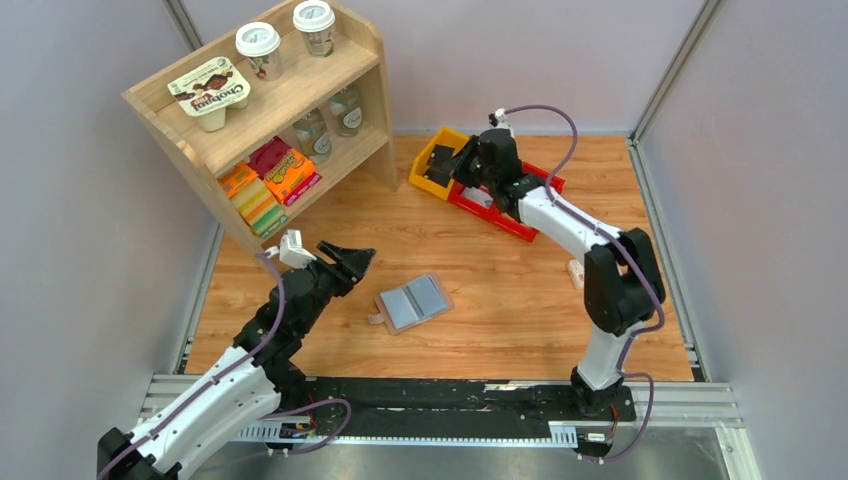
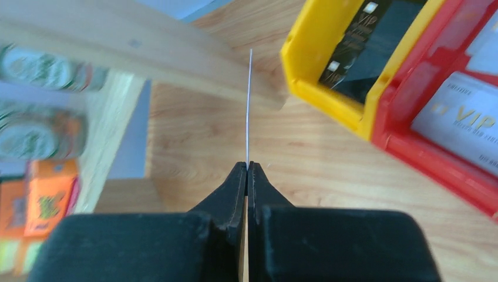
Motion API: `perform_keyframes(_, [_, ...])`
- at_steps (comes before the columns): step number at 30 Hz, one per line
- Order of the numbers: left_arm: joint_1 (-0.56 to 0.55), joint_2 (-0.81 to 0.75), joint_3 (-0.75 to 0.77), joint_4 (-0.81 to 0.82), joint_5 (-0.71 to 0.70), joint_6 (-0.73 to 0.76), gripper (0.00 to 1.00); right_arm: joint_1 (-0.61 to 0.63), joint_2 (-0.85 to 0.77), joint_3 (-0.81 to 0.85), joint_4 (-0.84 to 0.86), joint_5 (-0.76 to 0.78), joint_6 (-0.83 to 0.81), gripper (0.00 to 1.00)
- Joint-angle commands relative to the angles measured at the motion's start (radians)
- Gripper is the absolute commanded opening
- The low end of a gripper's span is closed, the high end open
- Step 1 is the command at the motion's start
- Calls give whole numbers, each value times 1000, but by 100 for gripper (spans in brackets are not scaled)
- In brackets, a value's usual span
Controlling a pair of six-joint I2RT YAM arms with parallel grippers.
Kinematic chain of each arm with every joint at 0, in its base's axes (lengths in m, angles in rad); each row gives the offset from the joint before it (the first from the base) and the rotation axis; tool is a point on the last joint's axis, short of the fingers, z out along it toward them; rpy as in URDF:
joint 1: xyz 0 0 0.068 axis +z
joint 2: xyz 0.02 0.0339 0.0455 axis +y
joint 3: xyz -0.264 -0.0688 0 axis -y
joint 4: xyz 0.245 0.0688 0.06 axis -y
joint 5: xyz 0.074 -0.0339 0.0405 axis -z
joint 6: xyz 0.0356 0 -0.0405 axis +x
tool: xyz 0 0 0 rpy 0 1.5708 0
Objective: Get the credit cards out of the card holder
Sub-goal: Place the credit card in the storage box.
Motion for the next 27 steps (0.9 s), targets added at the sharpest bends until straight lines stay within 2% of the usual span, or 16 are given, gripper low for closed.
perform_keyframes(1, [-1, -1, 99, -311, 40, 233, 69, -14, 156, 175, -133, 108, -70, 0])
perform_keyframes(9, [-1, 50, 196, -426, 58, 336, 72, -17, 362, 367, -101, 153, -87, 1])
perform_keyframes(17, [-1, 36, 191, -466, 69, 329, 72, -22, 494, 446, 20, 98, -91, 3])
perform_keyframes(20, [-1, 31, 185, -469, 70, 321, 72, -25, 534, 497, 3, 73, -87, 6])
perform_keyframes(21, [-1, 31, 185, -464, 73, 321, 72, -25, 537, 506, 2, 78, -90, 7])
perform_keyframes(24, [-1, 40, 182, -454, 83, 315, 72, -26, 516, 508, -69, 125, -99, 26])
perform_keyframes(27, [-1, 53, 192, -444, 110, 312, 72, -25, 470, 473, -87, 159, -128, 33])
